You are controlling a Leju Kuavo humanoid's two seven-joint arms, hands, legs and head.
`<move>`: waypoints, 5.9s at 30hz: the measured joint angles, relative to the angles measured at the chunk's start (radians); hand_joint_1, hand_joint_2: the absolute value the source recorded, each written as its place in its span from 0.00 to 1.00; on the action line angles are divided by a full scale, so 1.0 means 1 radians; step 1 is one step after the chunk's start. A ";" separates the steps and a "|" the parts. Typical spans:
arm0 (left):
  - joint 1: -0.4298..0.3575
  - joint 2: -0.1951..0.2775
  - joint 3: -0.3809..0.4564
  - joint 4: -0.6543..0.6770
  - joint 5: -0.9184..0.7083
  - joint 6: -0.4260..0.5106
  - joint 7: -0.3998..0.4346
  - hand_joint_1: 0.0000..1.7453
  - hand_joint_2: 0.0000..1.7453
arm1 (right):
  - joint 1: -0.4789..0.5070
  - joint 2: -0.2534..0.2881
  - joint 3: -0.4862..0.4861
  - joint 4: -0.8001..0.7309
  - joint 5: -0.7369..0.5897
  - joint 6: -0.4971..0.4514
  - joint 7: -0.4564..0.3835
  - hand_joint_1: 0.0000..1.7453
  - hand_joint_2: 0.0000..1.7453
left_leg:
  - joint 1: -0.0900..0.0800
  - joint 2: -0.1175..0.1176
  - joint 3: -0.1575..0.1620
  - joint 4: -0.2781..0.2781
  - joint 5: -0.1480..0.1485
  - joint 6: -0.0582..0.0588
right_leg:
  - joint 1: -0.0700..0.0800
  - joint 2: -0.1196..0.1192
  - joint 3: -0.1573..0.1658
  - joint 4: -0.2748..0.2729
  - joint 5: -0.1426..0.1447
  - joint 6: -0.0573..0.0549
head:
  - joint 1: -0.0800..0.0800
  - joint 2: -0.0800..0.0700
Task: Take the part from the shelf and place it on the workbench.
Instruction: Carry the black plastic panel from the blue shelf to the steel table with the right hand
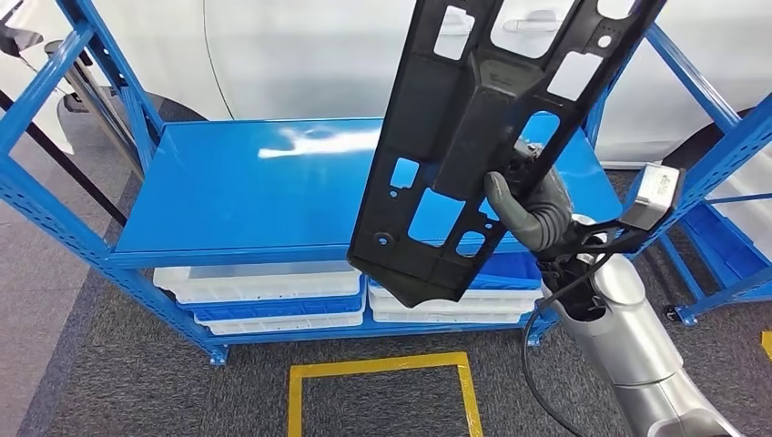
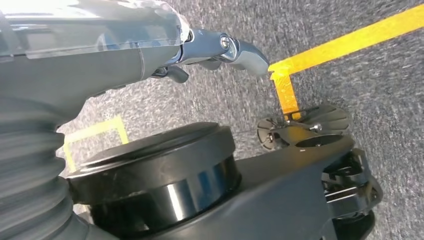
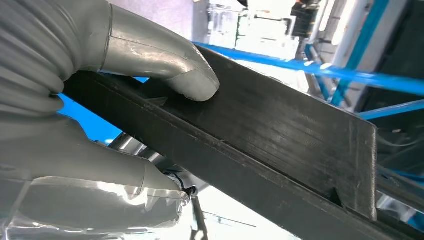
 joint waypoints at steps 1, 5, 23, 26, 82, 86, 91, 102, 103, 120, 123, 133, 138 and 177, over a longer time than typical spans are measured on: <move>0.001 0.000 0.000 0.000 -0.002 0.000 0.001 0.00 1.00 | 0.002 0.000 -0.004 -0.004 0.000 0.002 0.000 1.00 1.00 | 0.000 0.000 -0.001 -0.003 0.008 -0.006 | 0.003 0.000 0.001 -0.010 0.005 -0.005 | 0.000 0.000; 0.004 0.000 0.000 0.000 -0.003 0.003 0.005 0.00 1.00 | 0.018 -0.001 -0.014 -0.010 0.000 0.006 0.000 1.00 1.00 | 0.004 -0.004 -0.030 0.066 -0.077 -0.030 | -0.007 -0.007 -0.028 -0.027 0.050 -0.032 | 0.000 0.000; 0.005 0.010 0.001 0.001 -0.009 0.019 0.022 0.00 1.00 | 0.075 0.006 -0.056 -0.047 0.038 0.021 -0.006 1.00 1.00 | 0.013 0.001 0.103 -0.024 -0.076 0.009 | -0.021 -0.003 -0.231 0.186 -0.014 0.030 | 0.000 0.000; 0.005 0.010 0.002 0.001 -0.009 0.019 0.021 0.00 1.00 | 0.081 0.006 -0.059 -0.047 0.039 0.021 -0.006 1.00 1.00 | 0.012 0.002 0.050 -0.017 -0.039 0.007 | -0.022 -0.003 -0.221 0.303 -0.027 0.035 | 0.000 0.000; 0.011 0.071 0.013 -0.004 -0.104 0.048 0.040 0.00 1.00 | 0.497 0.088 -0.095 -0.080 0.491 0.128 -0.286 1.00 1.00 | 0.018 -0.052 0.128 -0.032 -0.085 -0.018 | -0.016 0.102 -0.066 0.000 0.052 0.000 | 0.000 0.000; 0.015 0.072 0.014 -0.004 -0.109 0.048 0.038 0.00 1.00 | 0.498 0.091 -0.101 -0.080 0.494 0.120 -0.286 1.00 1.00 | 0.020 0.001 0.125 -0.048 -0.077 -0.003 | -0.015 0.019 -0.163 0.197 -0.052 0.016 | 0.000 0.000; 0.014 0.072 0.014 -0.004 -0.118 0.043 0.049 0.00 1.00 | 0.509 0.098 -0.111 -0.091 0.510 0.108 -0.274 1.00 1.00 | 0.017 0.059 0.121 -0.037 -0.080 -0.008 | -0.021 -0.023 -0.107 0.122 0.013 0.021 | 0.000 0.000; 0.010 0.074 0.014 -0.005 -0.121 0.040 0.030 0.00 1.00 | 0.522 0.111 -0.147 -0.132 0.513 0.111 -0.277 1.00 1.00 | 0.016 0.002 0.016 0.234 -0.235 -0.051 | -0.011 0.015 -0.061 -0.017 0.069 -0.044 | 0.000 0.000; 0.008 0.075 0.014 -0.005 -0.121 0.040 0.026 0.00 1.00 | 0.522 0.112 -0.148 -0.132 0.512 0.114 -0.277 1.00 1.00 | 0.016 -0.001 0.005 0.268 -0.241 -0.052 | -0.011 0.027 -0.064 -0.015 0.070 -0.044 | 0.000 0.000; 0.014 0.087 0.016 -0.005 -0.145 0.006 0.071 0.00 1.00 | 0.656 0.129 -0.182 -0.207 0.540 0.083 -0.329 1.00 1.00 | 0.022 0.045 0.130 -0.026 -0.100 -0.014 | -0.022 -0.001 -0.204 0.251 -0.017 0.024 | 0.001 0.000; 0.015 0.089 0.016 -0.005 -0.146 0.007 0.065 0.00 1.00 | 0.659 0.129 -0.183 -0.214 0.539 0.078 -0.334 1.00 1.00 | 0.019 0.076 0.136 -0.024 -0.106 -0.025 | -0.018 -0.047 -0.092 0.056 0.049 0.013 | 0.001 0.000; 0.016 0.100 0.048 -0.007 -0.108 0.060 -0.063 0.00 1.00 | 0.582 0.129 -0.178 -0.158 0.497 0.123 -0.352 1.00 1.00 | 0.021 0.001 0.013 0.252 -0.252 -0.062 | -0.008 0.026 -0.088 0.002 0.073 -0.052 | 0.001 0.000; 0.020 0.103 0.067 -0.007 -0.094 0.074 -0.079 0.00 1.00 | 0.539 0.129 -0.167 -0.125 0.482 0.137 -0.342 1.00 1.00 | 0.020 -0.056 0.090 0.060 -0.122 -0.039 | 0.000 0.086 -0.094 0.013 0.077 -0.049 | 0.001 0.000; 0.024 0.014 0.232 -0.008 -0.053 0.105 0.121 0.00 1.00 | 0.218 0.092 -0.023 0.226 0.269 0.153 -0.340 1.00 1.00 | 0.013 -0.026 0.102 -0.026 -0.079 0.000 | -0.009 0.026 -0.196 0.168 0.005 0.000 | 0.001 0.000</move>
